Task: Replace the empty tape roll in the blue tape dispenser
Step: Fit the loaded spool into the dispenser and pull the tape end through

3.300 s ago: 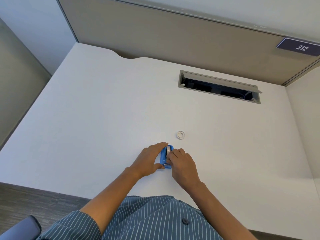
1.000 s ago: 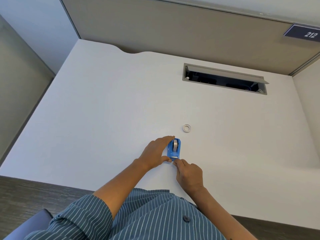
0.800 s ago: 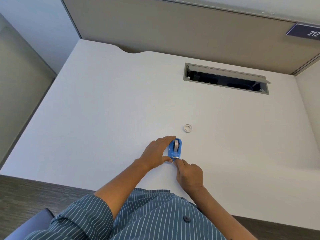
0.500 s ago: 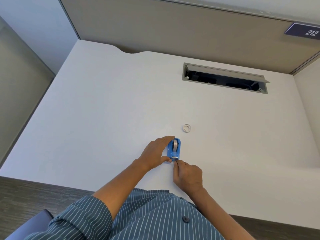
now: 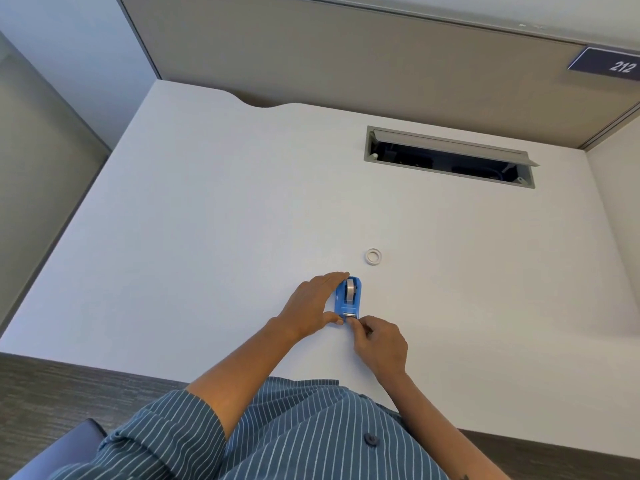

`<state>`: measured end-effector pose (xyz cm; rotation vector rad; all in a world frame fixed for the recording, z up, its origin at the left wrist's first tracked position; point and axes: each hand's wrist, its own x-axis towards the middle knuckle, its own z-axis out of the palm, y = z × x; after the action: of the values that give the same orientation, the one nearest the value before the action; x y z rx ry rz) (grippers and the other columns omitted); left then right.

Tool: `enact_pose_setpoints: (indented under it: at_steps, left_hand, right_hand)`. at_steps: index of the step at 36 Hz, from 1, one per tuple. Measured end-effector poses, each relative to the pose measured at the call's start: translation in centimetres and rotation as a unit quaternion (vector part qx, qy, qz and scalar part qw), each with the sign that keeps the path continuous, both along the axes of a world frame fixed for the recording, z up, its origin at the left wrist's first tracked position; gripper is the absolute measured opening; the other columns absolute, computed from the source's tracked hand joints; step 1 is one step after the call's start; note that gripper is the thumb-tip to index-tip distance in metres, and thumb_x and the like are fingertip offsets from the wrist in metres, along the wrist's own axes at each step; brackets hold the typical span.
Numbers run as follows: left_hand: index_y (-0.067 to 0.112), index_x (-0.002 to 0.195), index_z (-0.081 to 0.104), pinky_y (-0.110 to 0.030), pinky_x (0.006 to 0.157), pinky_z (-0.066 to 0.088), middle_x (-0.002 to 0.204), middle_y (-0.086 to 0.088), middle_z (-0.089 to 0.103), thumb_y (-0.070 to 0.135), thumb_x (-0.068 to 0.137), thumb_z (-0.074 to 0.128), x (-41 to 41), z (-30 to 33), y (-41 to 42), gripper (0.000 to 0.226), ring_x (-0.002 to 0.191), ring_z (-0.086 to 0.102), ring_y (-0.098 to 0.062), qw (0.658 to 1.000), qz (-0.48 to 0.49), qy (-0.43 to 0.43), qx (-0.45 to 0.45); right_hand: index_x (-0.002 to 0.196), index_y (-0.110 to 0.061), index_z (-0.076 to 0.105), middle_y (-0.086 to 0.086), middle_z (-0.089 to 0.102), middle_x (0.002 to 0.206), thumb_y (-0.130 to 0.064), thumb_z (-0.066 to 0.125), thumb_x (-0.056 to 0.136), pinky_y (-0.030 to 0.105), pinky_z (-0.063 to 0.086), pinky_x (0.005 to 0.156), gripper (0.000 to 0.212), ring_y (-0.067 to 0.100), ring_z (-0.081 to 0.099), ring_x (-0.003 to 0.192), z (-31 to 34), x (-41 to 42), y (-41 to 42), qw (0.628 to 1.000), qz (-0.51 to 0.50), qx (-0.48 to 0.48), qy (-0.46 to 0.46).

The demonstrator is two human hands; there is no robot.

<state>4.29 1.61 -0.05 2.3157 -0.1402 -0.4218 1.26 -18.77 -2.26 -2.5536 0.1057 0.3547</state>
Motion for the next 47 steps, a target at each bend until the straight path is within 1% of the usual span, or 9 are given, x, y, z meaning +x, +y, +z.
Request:
enact_pose_setpoints:
  at_steps: [3, 8, 16, 22, 26, 30, 37, 42, 47]
  left_hand:
    - [0.025, 0.164, 0.034, -0.039, 0.125, 0.033, 0.168, 0.004, 0.043, 0.037, 0.084, 0.089, 0.0, -0.1, 0.0, 0.098, 0.152, 0.042, -0.019, 1.000, 0.000, -0.002, 0.002]
    - [0.025, 0.164, 0.035, -0.039, 0.124, 0.033, 0.168, 0.004, 0.044, 0.035, 0.084, 0.089, -0.1, -0.1, 0.0, 0.097, 0.152, 0.043, -0.020, 1.000, 0.000, -0.005, 0.001]
    - [0.024, 0.164, 0.035, -0.040, 0.125, 0.033, 0.168, 0.002, 0.043, 0.035, 0.085, 0.089, -0.1, -0.1, -0.1, 0.097, 0.152, 0.043, -0.020, 1.000, -0.001, -0.006, 0.009]
    - [0.025, 0.165, 0.034, -0.040, 0.126, 0.034, 0.169, 0.003, 0.042, 0.036, 0.086, 0.088, -0.1, 0.0, -0.1, 0.097, 0.152, 0.043, -0.020, 1.000, -0.002, -0.008, 0.019]
    - [0.024, 0.164, 0.034, -0.037, 0.124, 0.032, 0.169, 0.003, 0.043, 0.036, 0.086, 0.088, 0.0, -0.1, -0.1, 0.096, 0.152, 0.043, -0.019, 1.000, -0.002, -0.009, 0.019]
    - [0.023, 0.165, 0.035, -0.038, 0.125, 0.033, 0.169, 0.003, 0.043, 0.037, 0.086, 0.088, 0.0, -0.1, -0.1, 0.096, 0.153, 0.043, -0.019, 1.000, -0.005, -0.012, 0.022]
    - [0.025, 0.164, 0.035, -0.039, 0.124, 0.033, 0.168, 0.004, 0.044, 0.037, 0.084, 0.089, 0.1, -0.2, 0.0, 0.097, 0.152, 0.044, -0.019, 1.000, -0.004, -0.012, 0.019]
    - [0.024, 0.164, 0.035, -0.039, 0.124, 0.034, 0.168, 0.003, 0.045, 0.037, 0.084, 0.089, 0.1, -0.2, 0.0, 0.097, 0.151, 0.044, -0.020, 1.000, -0.005, -0.013, 0.018]
    - [0.024, 0.164, 0.036, -0.039, 0.124, 0.033, 0.168, 0.002, 0.045, 0.036, 0.084, 0.089, 0.1, -0.1, -0.1, 0.096, 0.151, 0.044, -0.020, 1.000, -0.003, -0.009, 0.016]
  right_hand:
    - [0.077, -0.027, 0.076, -0.016, 0.065, 0.061, -0.049, 0.071, 0.099, 0.023, 0.037, 0.050, 0.031, 0.005, 0.060, 0.059, -0.1, 0.5, -0.1, 0.999, -0.013, 0.023, 0.040]
    - [0.073, -0.035, 0.067, -0.015, 0.066, 0.064, -0.049, 0.071, 0.098, 0.022, 0.036, 0.051, 0.028, 0.001, 0.058, 0.060, -0.1, 0.9, -0.2, 0.997, -0.004, 0.008, 0.071]
    - [0.078, -0.031, 0.074, -0.015, 0.067, 0.065, -0.051, 0.074, 0.096, 0.022, 0.038, 0.051, 0.027, 0.004, 0.060, 0.060, 0.1, 1.3, -0.2, 0.997, 0.000, 0.002, 0.081]
    - [0.066, -0.036, 0.064, -0.014, 0.067, 0.063, -0.056, 0.076, 0.091, 0.023, 0.037, 0.050, 0.034, 0.003, 0.060, 0.059, 0.6, 1.5, -0.4, 0.997, -0.008, 0.011, 0.082]
    - [0.070, -0.034, 0.069, -0.012, 0.067, 0.061, -0.062, 0.072, 0.092, 0.024, 0.039, 0.051, 0.036, 0.005, 0.061, 0.060, 0.8, 1.5, -0.4, 0.997, -0.001, 0.017, 0.073]
    - [0.070, -0.029, 0.073, -0.009, 0.070, 0.062, -0.064, 0.071, 0.093, 0.026, 0.043, 0.052, 0.042, 0.009, 0.063, 0.060, 0.9, 1.5, -0.6, 0.997, -0.001, 0.026, 0.072]
    - [0.067, -0.031, 0.068, -0.010, 0.068, 0.060, -0.066, 0.070, 0.092, 0.024, 0.041, 0.051, 0.043, 0.006, 0.060, 0.056, 0.9, 1.7, -0.5, 0.997, 0.002, 0.024, 0.073]
    - [0.070, -0.031, 0.069, -0.010, 0.067, 0.062, -0.061, 0.073, 0.093, 0.025, 0.039, 0.051, 0.038, 0.006, 0.059, 0.057, 1.0, 1.8, -0.5, 0.997, 0.006, 0.024, 0.079]
    - [0.076, -0.028, 0.072, -0.010, 0.067, 0.064, -0.049, 0.075, 0.095, 0.027, 0.045, 0.053, 0.028, 0.011, 0.061, 0.061, 1.0, 1.7, -0.5, 0.996, 0.008, 0.024, 0.080]
